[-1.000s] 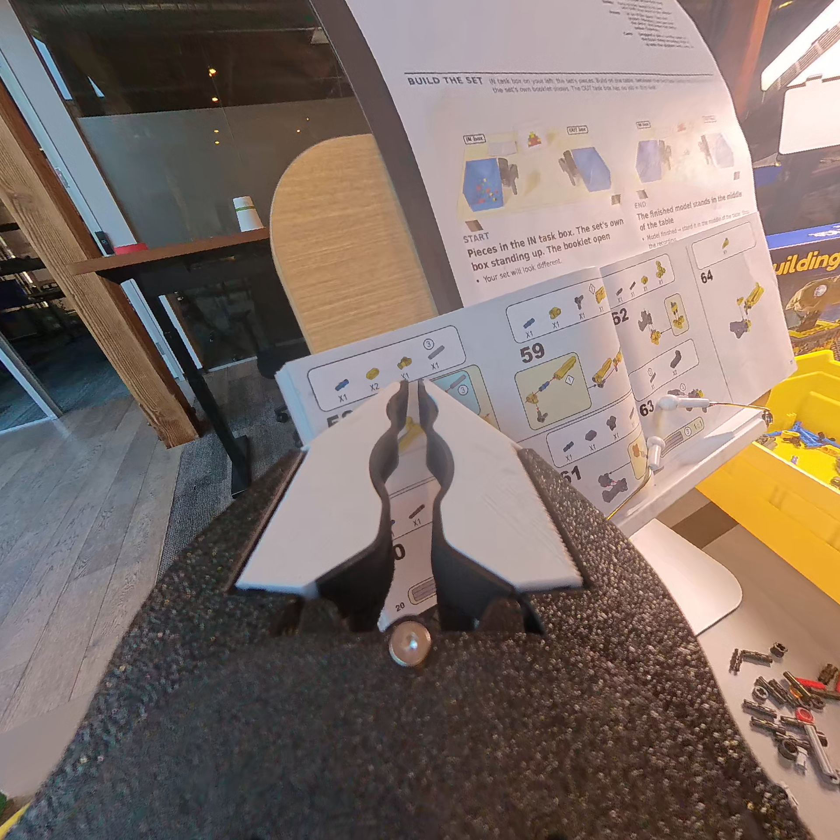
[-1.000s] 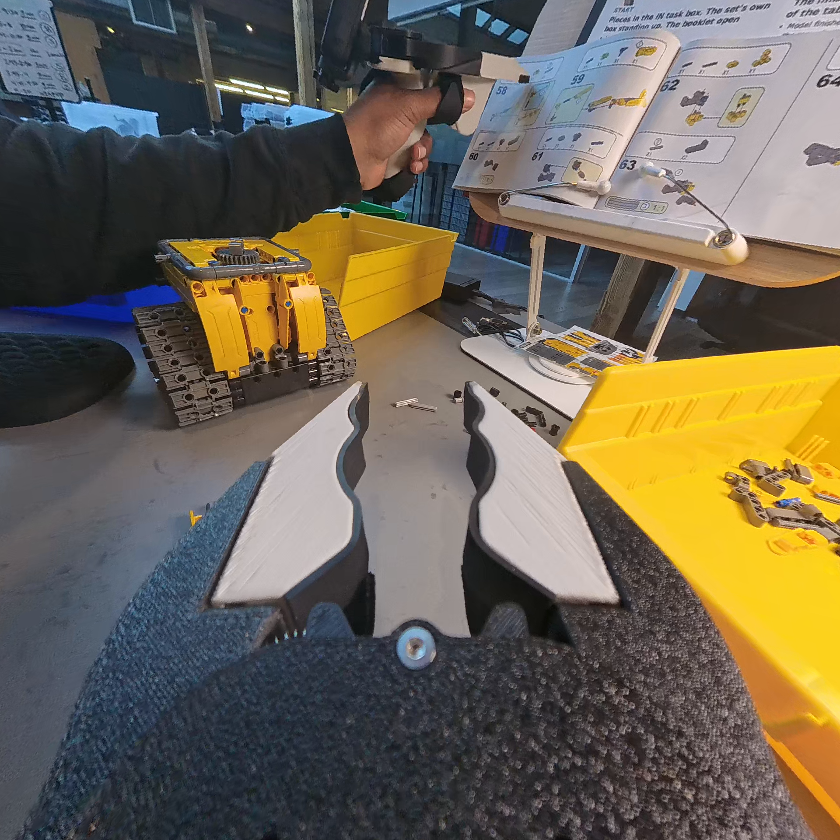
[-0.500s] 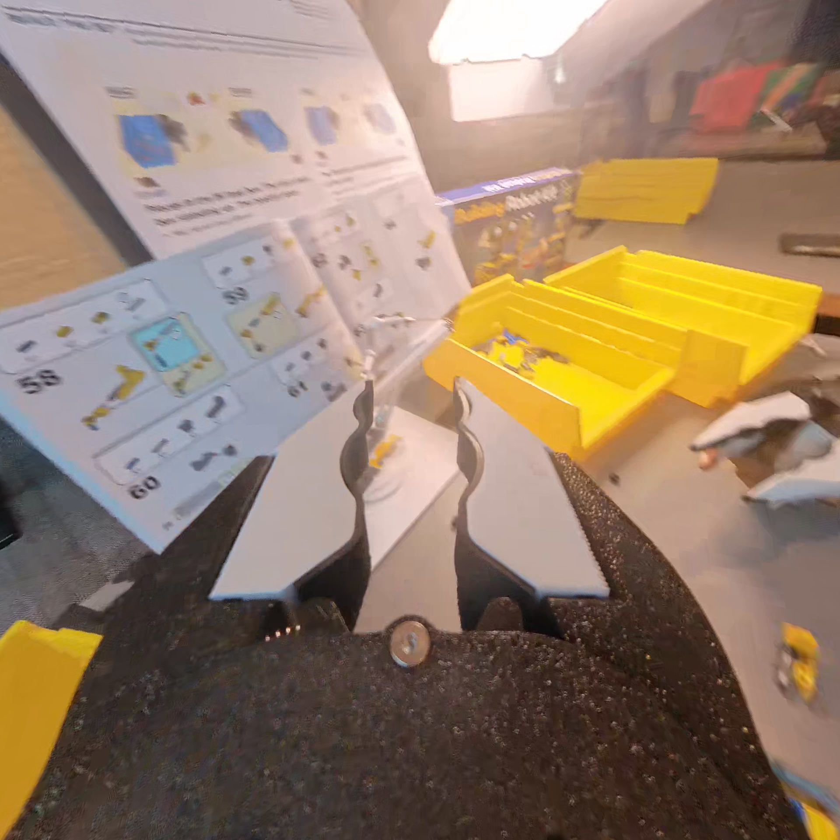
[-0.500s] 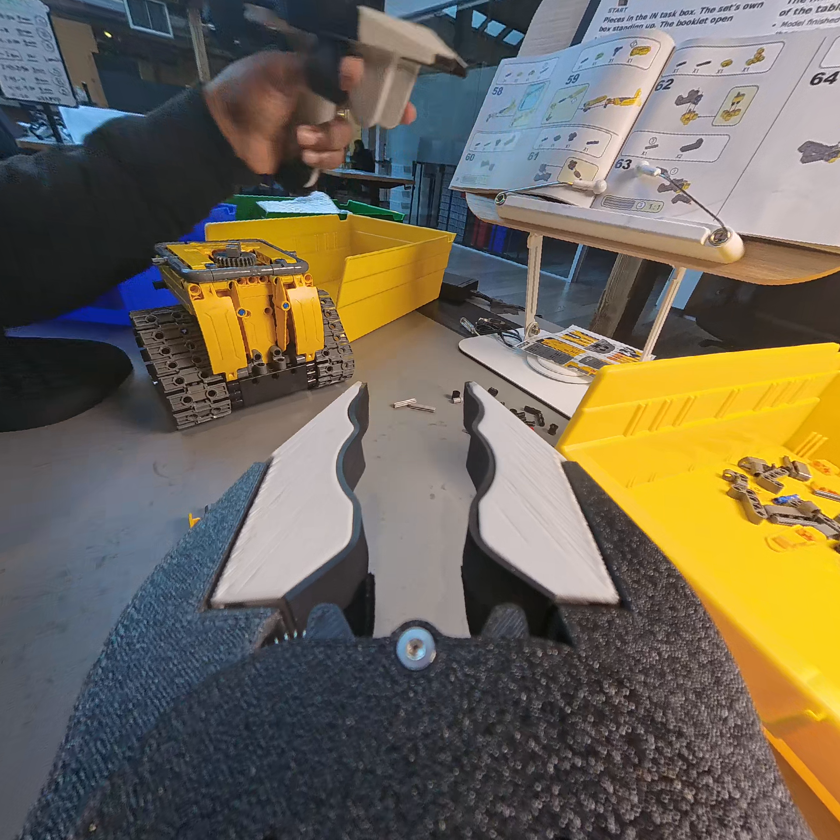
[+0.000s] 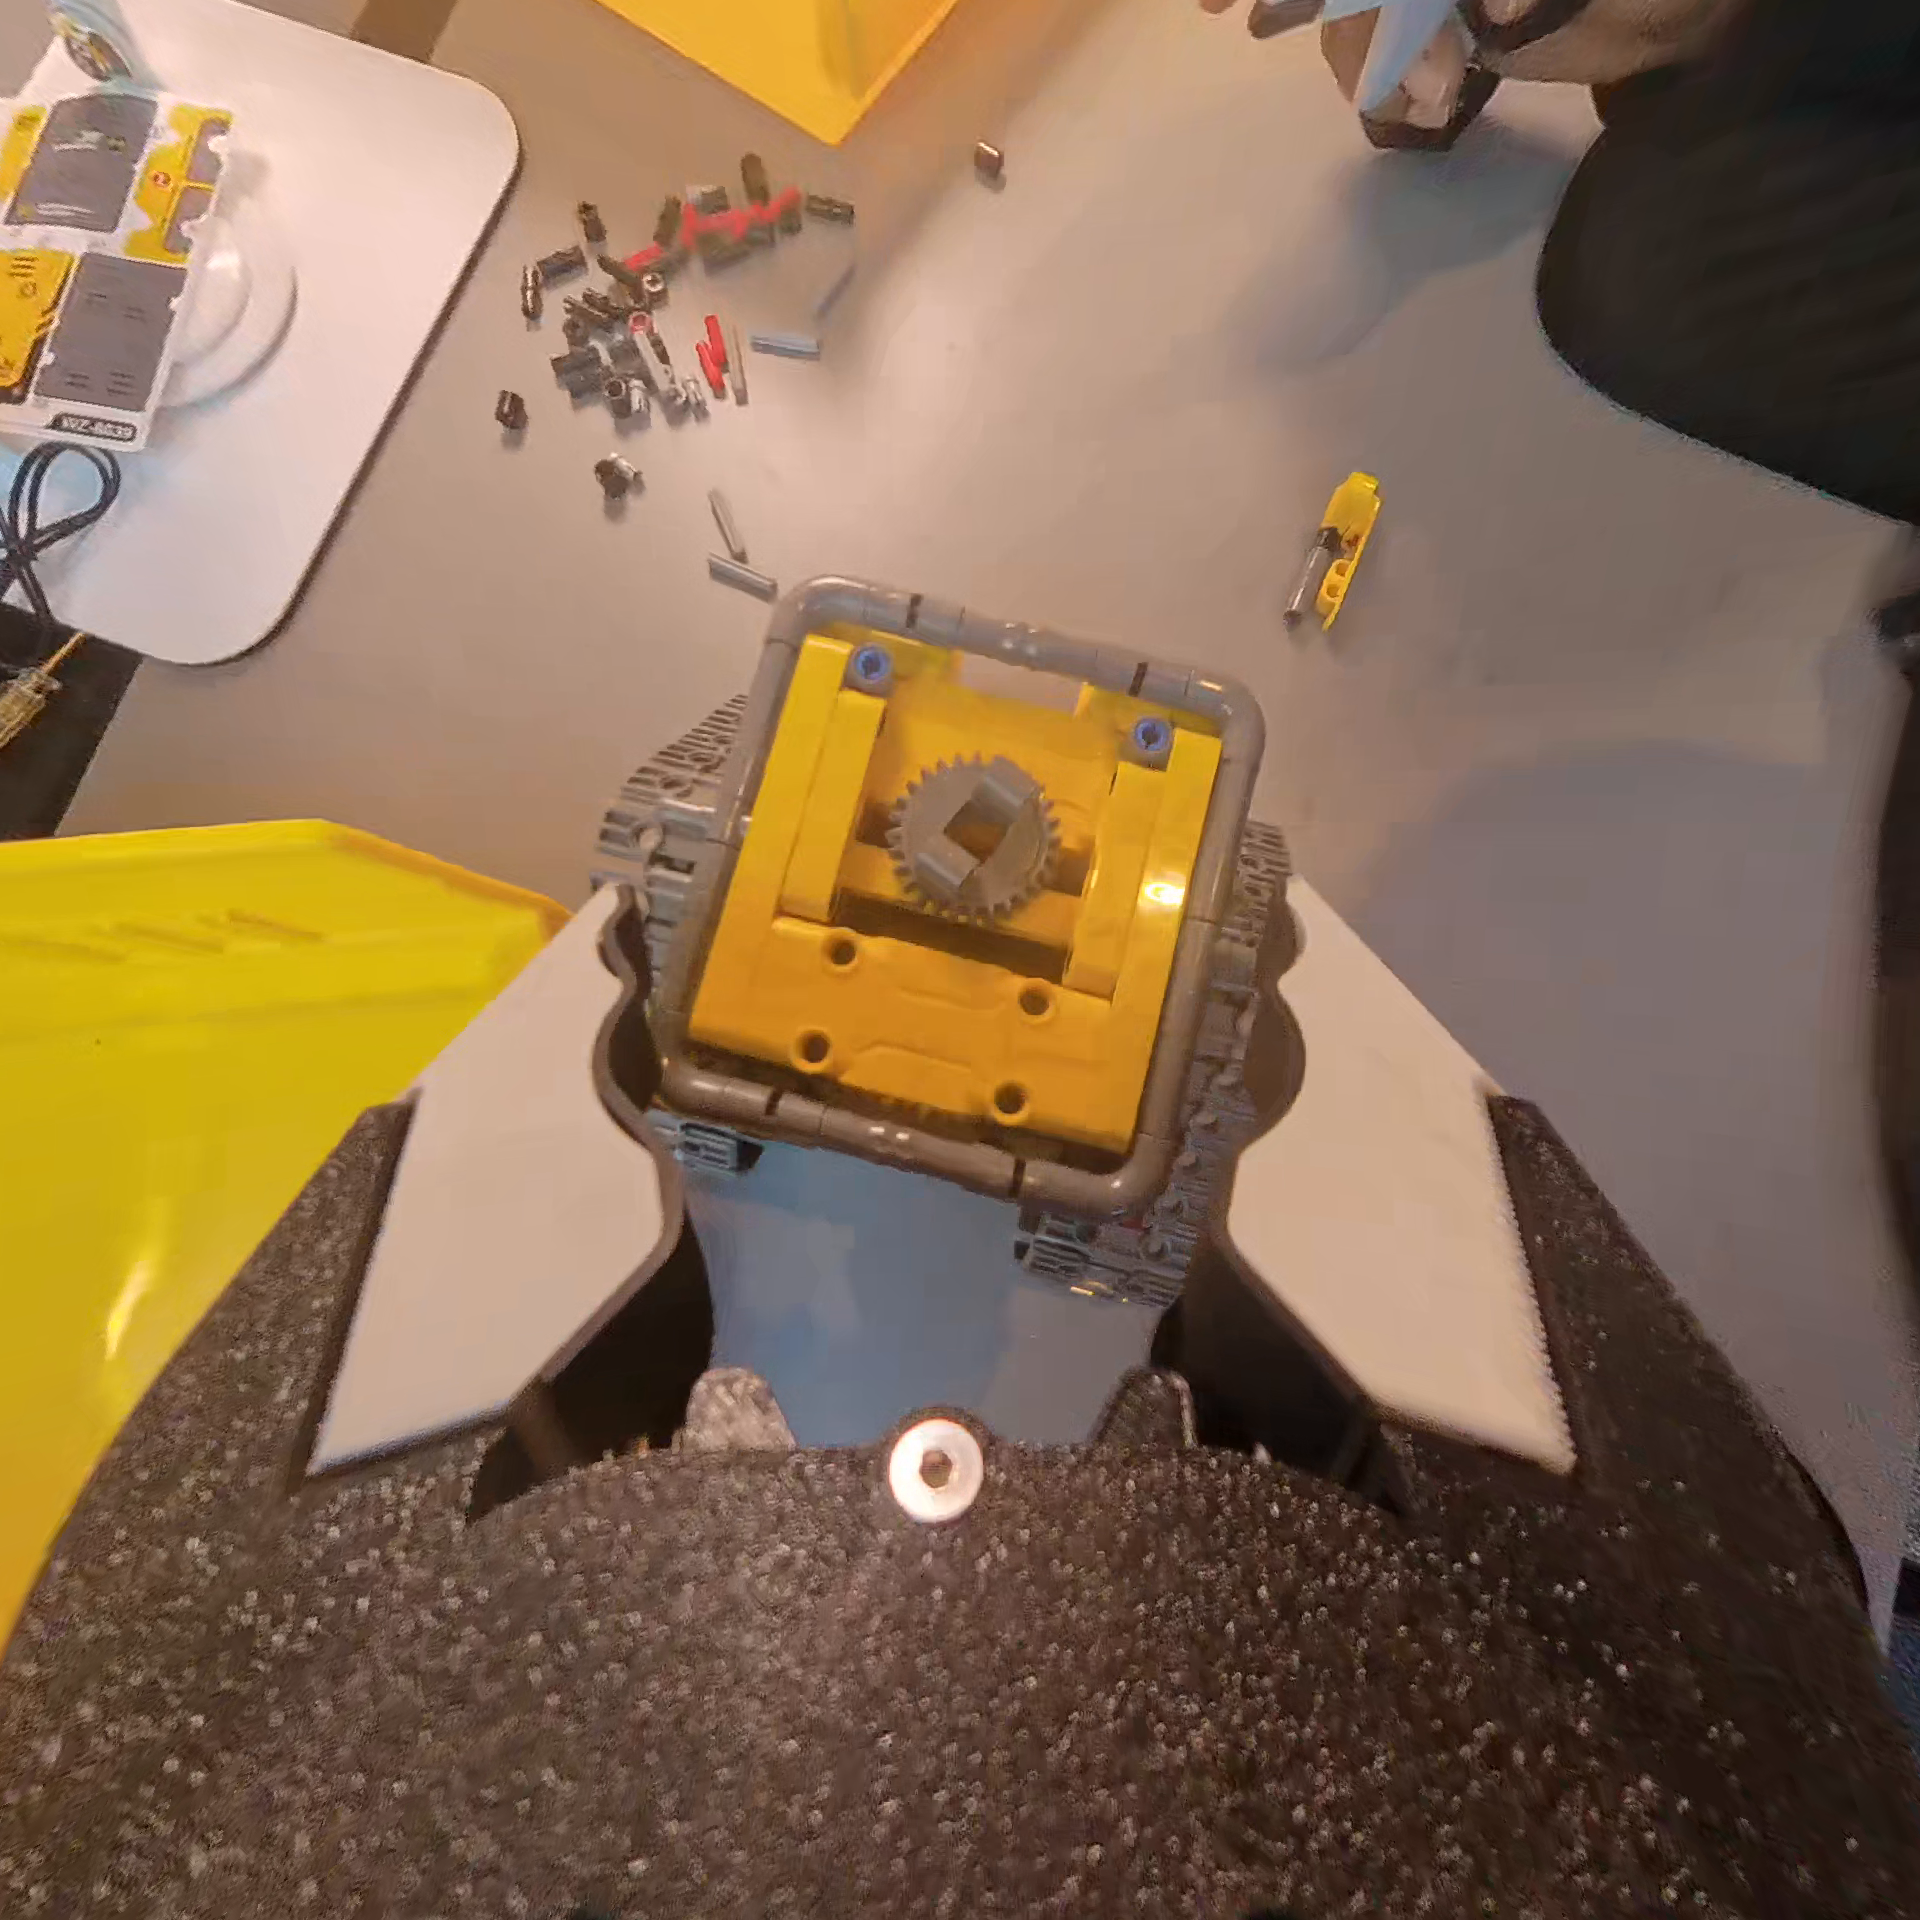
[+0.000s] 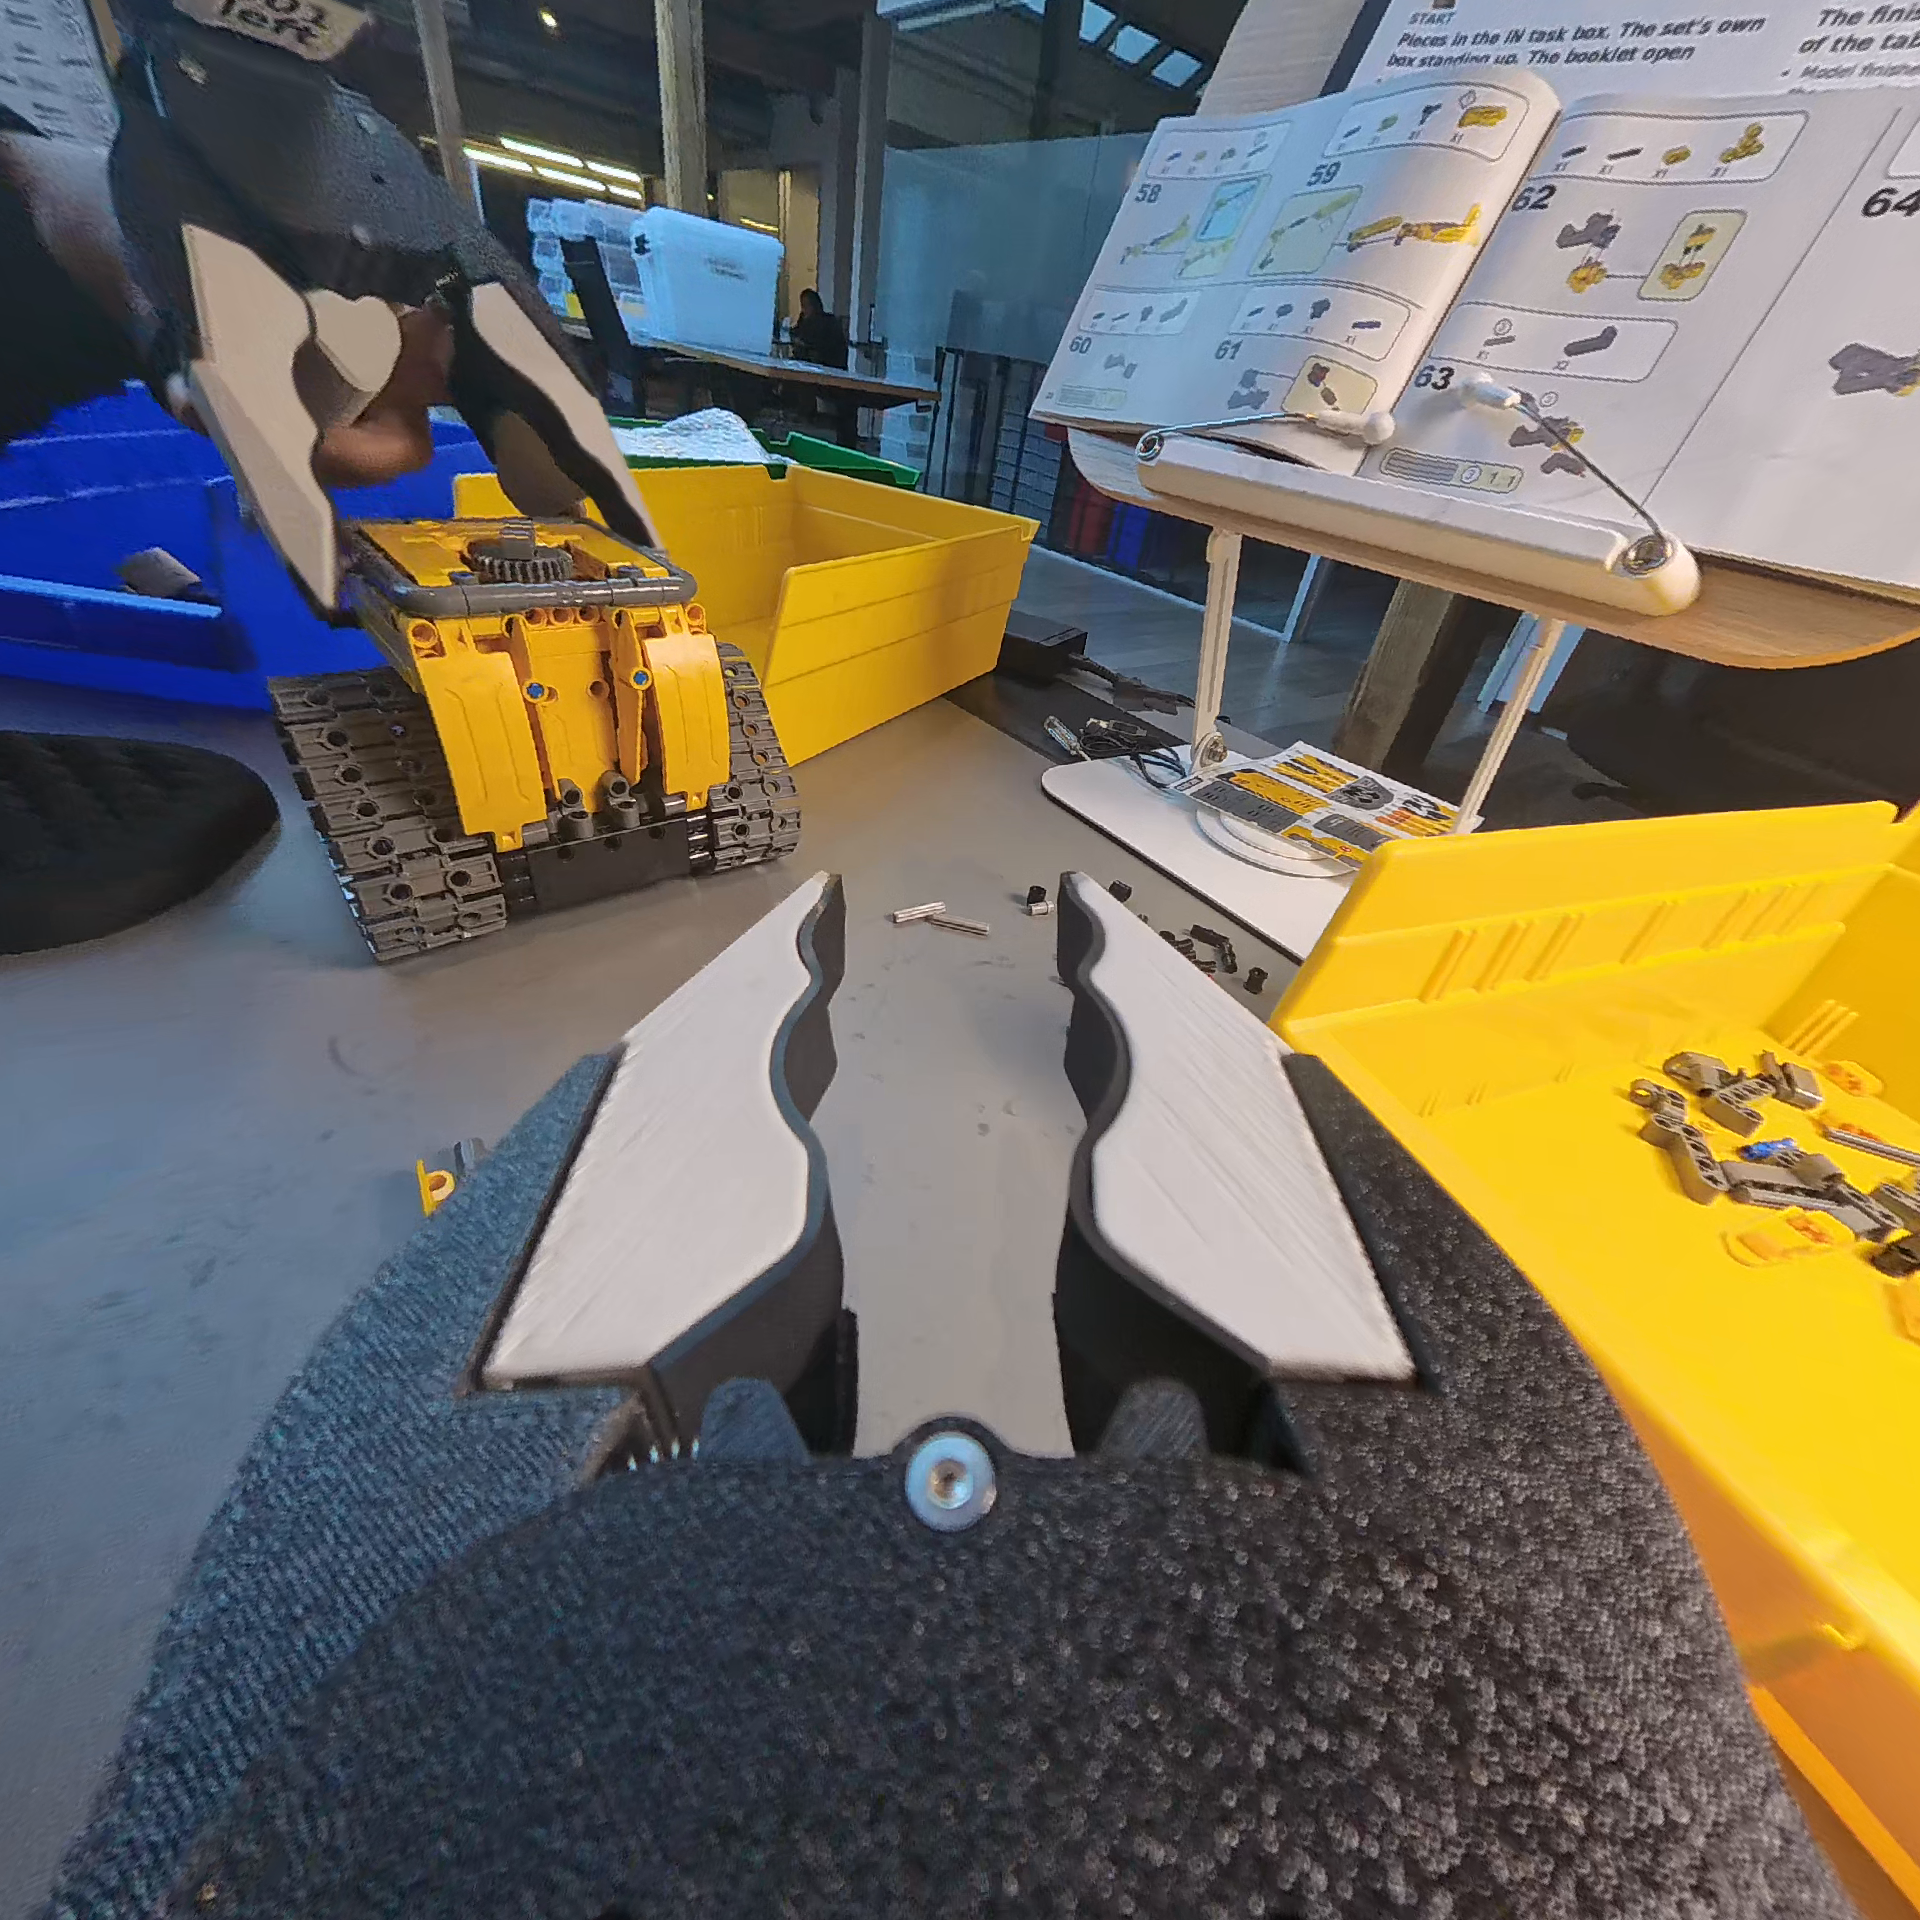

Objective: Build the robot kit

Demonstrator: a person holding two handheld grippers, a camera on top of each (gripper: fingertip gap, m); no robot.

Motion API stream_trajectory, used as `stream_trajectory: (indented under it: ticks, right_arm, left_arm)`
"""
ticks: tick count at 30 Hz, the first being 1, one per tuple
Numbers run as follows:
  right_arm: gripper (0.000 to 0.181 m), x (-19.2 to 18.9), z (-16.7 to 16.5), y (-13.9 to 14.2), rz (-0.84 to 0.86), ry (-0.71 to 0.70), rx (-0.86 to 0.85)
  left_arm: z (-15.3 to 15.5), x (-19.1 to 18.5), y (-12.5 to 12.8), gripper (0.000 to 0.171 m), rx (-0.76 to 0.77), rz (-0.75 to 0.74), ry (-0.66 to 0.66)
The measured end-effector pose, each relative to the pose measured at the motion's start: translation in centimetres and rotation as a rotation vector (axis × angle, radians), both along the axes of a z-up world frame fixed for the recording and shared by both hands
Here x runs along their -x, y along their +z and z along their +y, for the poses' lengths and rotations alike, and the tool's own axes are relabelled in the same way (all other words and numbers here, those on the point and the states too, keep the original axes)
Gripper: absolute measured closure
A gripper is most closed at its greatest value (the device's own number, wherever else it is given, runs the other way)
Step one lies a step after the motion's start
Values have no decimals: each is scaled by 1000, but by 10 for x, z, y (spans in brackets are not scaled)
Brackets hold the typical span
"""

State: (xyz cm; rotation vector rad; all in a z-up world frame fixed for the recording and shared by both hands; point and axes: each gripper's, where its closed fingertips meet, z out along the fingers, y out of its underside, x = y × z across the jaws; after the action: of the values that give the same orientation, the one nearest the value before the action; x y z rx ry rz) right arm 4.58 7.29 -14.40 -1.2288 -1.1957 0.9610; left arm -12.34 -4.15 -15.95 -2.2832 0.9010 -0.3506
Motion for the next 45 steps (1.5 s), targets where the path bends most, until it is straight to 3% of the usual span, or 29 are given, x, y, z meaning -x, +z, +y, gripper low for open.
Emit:
stream_trajectory:
  ticks: [14, 26, 28, 30, 33, 35, 38, 41, 45]
  right_arm:
    - [141, 1, -5, -3, -23, 8, -21]
    - [141, 3, -9, -5, -42, 18, -39]
    - [141, 3, -10, -5, -44, 19, -42]
    - [141, 3, -9, -5, -43, 18, -42]
    - [140, 3, -8, -5, -41, 14, -34]
    - [140, 2, -7, -5, -37, 9, -32]
    - [140, 2, -7, -4, -35, 5, -36]
    - [140, 2, -7, -5, -38, 4, -44]
    - [140, 2, -7, -4, -34, -2, -54]
  left_arm:
    - [-17, 9, -4, 59, 71, 129, -76]
    - [-20, 13, -4, 59, 69, 130, -20]
    - [-19, 9, 4, 65, 0, 103, -27]
    - [-17, -8, 39, 71, -140, -82, -23]
    - [-9, -17, 104, 83, -466, -304, 62]
    - [-9, -27, 126, 84, -591, -430, 110]
    - [-8, -57, 126, 85, -688, -501, 145]
    - [-11, -97, 128, 100, -800, -573, 151]
    - [-4, -139, 96, 115, -836, -491, 167]
